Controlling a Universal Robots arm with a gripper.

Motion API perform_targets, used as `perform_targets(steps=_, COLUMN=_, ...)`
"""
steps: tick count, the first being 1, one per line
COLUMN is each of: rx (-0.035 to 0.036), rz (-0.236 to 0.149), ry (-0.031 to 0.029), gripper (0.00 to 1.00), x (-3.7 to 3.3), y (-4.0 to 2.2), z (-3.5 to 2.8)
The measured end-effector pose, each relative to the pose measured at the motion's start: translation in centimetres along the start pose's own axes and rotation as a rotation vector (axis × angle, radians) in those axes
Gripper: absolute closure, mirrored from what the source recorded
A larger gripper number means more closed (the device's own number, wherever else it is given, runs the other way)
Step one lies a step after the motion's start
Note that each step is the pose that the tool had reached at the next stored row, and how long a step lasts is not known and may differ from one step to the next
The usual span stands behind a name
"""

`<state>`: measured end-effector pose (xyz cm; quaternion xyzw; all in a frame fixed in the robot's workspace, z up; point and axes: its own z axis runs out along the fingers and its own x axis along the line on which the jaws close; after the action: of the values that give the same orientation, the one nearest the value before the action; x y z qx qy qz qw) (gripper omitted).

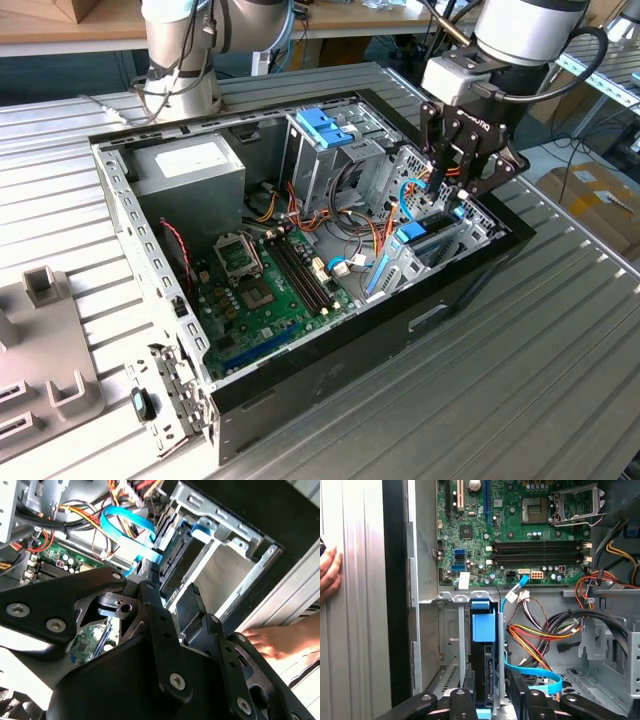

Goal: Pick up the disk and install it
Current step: 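Insert the first disk wire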

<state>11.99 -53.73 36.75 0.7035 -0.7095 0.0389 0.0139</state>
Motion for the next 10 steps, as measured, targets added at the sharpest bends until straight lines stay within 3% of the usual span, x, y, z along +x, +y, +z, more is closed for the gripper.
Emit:
perform_targets(steps=7, rx=0.0000, rz=0.000, ry=-0.0002, gripper=0.58, x=-0.58, y=-0.67, z=0.14)
perform_targets(steps=10, rx=0.0000, rz=0.000, ry=-0.0001, gripper=0.58, x=-0.66, y=-0.88, z=0.48)
